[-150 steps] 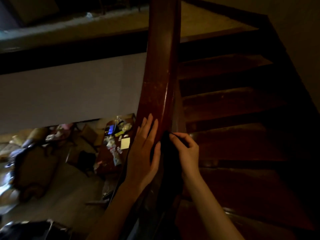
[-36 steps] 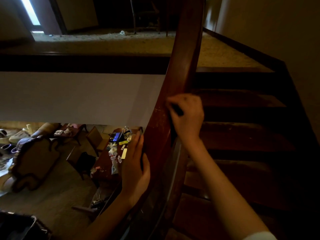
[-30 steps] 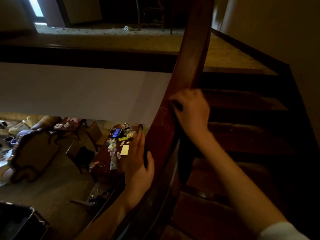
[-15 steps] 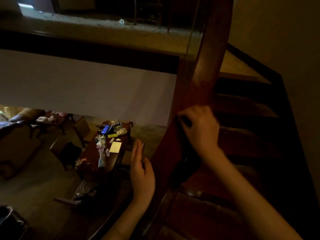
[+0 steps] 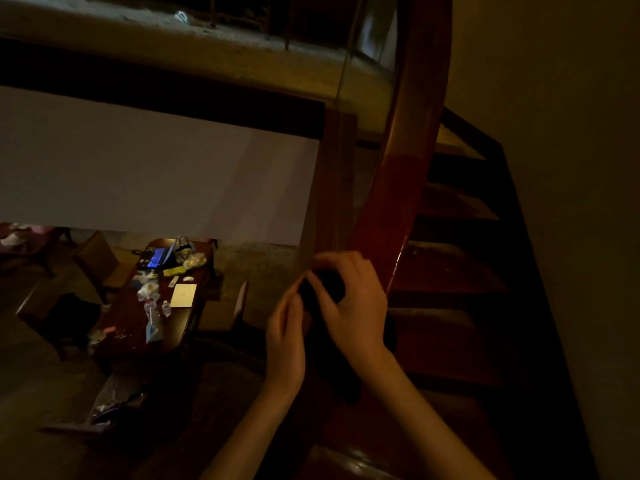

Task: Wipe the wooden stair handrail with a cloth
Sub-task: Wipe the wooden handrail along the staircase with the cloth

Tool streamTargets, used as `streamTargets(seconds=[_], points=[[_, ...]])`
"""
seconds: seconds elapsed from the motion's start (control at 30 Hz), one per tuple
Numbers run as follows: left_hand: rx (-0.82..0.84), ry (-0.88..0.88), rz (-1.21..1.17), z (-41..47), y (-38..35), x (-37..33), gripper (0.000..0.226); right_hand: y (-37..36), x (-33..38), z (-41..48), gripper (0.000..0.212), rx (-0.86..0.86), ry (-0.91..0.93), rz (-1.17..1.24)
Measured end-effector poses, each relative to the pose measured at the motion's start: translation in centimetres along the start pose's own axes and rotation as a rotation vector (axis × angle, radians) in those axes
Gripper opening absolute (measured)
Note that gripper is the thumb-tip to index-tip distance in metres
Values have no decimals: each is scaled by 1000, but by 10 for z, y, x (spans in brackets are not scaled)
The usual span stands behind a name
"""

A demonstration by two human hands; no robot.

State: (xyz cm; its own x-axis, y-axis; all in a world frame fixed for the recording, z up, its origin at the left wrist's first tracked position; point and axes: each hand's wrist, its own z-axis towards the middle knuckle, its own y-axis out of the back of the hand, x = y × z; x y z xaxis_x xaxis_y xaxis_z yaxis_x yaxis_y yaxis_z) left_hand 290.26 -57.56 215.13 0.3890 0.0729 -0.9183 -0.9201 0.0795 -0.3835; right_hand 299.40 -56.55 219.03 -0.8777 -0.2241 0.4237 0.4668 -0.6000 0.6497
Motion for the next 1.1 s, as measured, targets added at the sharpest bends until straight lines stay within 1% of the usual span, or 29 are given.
streamTargets(seconds=[0.07,0.1,0.13,0.17,0.2,0.23,0.3,0.33,0.37,0.43,0.5,0.53,0.57,0.63,0.7,0.73,0.83,0.93,0.97,1.03,1.1], points=[[48,-41,-65,2,-2,-7,31,-1,17,9,24,-91,-205,362],[48,-69,-94,7,-4,-13,30,-4,27,12,24,-100,-265,521],[24,-101,-113,11,-6,-20,25,-8,35,16,25,-86,-296,623],[-18,-138,-120,17,-7,-26,22,-10,40,20,27,-67,-313,663],[-68,-166,-128,23,-6,-31,21,-10,43,24,29,-55,-305,626],[-115,-174,-140,30,-1,-34,22,-8,43,27,29,-71,-279,531],[-180,-148,-91,46,15,-32,27,-1,31,30,20,-214,-189,257],[-181,-129,-4,55,26,-30,27,0,22,29,19,-301,-161,134],[-139,-106,100,64,36,-26,25,1,14,26,21,-365,-170,34],[72,-50,253,73,50,-14,25,-2,3,18,30,-426,-264,-85],[278,20,271,68,54,-2,29,-5,-3,12,36,-456,-295,-136],[325,65,235,64,55,4,27,-6,-6,12,38,-467,-296,-149],[341,109,181,62,55,9,24,-6,-9,13,41,-476,-306,-139],[346,176,88,63,53,13,18,-5,-13,16,44,-502,-366,-26],[361,171,50,71,44,15,18,-7,-17,17,43,-501,-432,91],[347,154,50,77,36,15,19,-8,-17,18,42,-495,-443,97],[280,110,21,105,-2,8,17,-9,-20,17,38,-498,-437,70],[259,69,-24,138,-38,-9,14,-8,-18,17,42,-465,-461,3],[270,62,-37,145,-42,-12,12,-8,-17,17,43,-451,-467,-38],[323,112,-71,147,-37,-8,9,-7,-16,18,43,-432,-459,-102],[432,187,-112,135,-14,2,9,-8,-14,17,41,-435,-417,-141]])
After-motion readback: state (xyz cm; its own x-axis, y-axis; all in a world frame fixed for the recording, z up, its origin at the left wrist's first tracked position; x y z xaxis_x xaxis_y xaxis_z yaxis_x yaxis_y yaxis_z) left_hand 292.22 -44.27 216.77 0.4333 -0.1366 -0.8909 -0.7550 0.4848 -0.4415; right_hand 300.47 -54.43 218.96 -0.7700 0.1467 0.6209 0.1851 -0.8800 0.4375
